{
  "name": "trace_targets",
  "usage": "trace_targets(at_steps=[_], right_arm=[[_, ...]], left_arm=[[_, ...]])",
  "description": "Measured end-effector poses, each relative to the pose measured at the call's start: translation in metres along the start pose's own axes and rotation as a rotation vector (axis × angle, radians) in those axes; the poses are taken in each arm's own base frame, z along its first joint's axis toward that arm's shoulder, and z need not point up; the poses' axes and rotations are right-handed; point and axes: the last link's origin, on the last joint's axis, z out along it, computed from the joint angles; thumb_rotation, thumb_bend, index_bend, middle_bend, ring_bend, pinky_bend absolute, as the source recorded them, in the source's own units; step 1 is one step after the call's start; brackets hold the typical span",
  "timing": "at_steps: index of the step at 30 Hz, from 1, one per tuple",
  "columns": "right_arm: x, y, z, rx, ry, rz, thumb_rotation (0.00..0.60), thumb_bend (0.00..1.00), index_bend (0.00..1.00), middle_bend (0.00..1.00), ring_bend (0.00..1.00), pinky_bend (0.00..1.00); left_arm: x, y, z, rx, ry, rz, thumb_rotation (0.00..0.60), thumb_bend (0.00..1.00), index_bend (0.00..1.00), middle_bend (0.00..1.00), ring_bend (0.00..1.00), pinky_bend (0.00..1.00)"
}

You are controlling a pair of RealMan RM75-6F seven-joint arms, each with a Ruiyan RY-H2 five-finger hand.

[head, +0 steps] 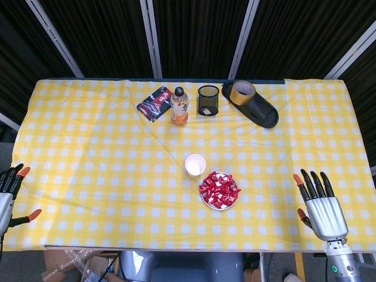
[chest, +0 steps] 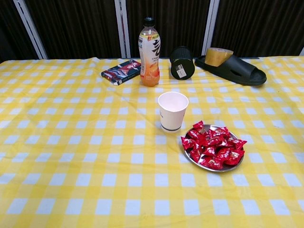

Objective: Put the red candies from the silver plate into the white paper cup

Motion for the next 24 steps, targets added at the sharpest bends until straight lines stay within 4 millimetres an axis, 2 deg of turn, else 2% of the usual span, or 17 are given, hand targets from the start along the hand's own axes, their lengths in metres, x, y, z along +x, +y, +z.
trace_targets(at_steps=[8, 10, 11, 12, 13, 14, 15, 18, 21, 24], right_arm=[[-0.001, -0.003, -0.001, 0.015, -0.003, 0.006, 0.600, 0.31, 0.00, 0.00, 0.00, 0.01], [0.001, -0.006, -0.001, 0.022, -0.001, 0.020, 0.600, 0.31, 0.00, 0.02, 0.05, 0.12], [0.001, -0.008, 0.000, 0.026, 0.000, 0.027, 0.600, 0.31, 0.00, 0.10, 0.15, 0.27], [0.003, -0.010, 0.001, 0.031, 0.003, 0.036, 0.600, 0.31, 0.00, 0.23, 0.31, 0.45], [0.005, -0.014, 0.002, 0.040, 0.009, 0.048, 0.600, 0.31, 0.00, 0.34, 0.42, 0.56], [0.008, -0.017, 0.004, 0.047, 0.014, 0.058, 0.600, 0.31, 0.00, 0.50, 0.58, 0.70], [0.010, -0.021, 0.006, 0.055, 0.019, 0.069, 0.600, 0.31, 0.00, 0.64, 0.71, 0.80], [0.018, -0.038, 0.015, 0.087, 0.016, 0.114, 0.600, 0.31, 0.00, 0.83, 0.89, 0.93], [0.025, -0.060, 0.025, 0.124, -0.024, 0.156, 0.600, 0.31, 0.01, 0.91, 0.97, 0.95], [0.025, -0.079, 0.037, 0.143, -0.070, 0.157, 0.600, 0.31, 0.06, 0.94, 1.00, 0.95]], left_arm=[[0.001, 0.001, -0.001, -0.002, -0.002, 0.003, 0.600, 0.02, 0.00, 0.00, 0.00, 0.00], [0.001, 0.001, -0.002, -0.006, 0.002, 0.007, 0.600, 0.02, 0.00, 0.00, 0.00, 0.00], [0.001, 0.001, -0.003, -0.005, 0.003, 0.008, 0.600, 0.02, 0.00, 0.00, 0.00, 0.00], [0.001, 0.001, -0.003, -0.003, 0.002, 0.007, 0.600, 0.02, 0.00, 0.00, 0.00, 0.00], [0.001, 0.000, -0.003, 0.000, 0.002, 0.004, 0.600, 0.02, 0.00, 0.00, 0.00, 0.00], [0.001, 0.000, -0.003, 0.003, 0.000, 0.001, 0.600, 0.02, 0.00, 0.00, 0.00, 0.00], [0.001, 0.000, -0.002, 0.004, -0.001, -0.002, 0.600, 0.02, 0.00, 0.00, 0.00, 0.00], [0.000, 0.001, -0.001, -0.002, -0.007, 0.003, 0.600, 0.02, 0.00, 0.00, 0.00, 0.00], [-0.001, 0.002, -0.001, -0.006, -0.009, 0.005, 0.600, 0.02, 0.00, 0.00, 0.00, 0.00], [-0.001, 0.003, -0.001, -0.007, -0.014, 0.001, 0.600, 0.02, 0.00, 0.00, 0.00, 0.00]])
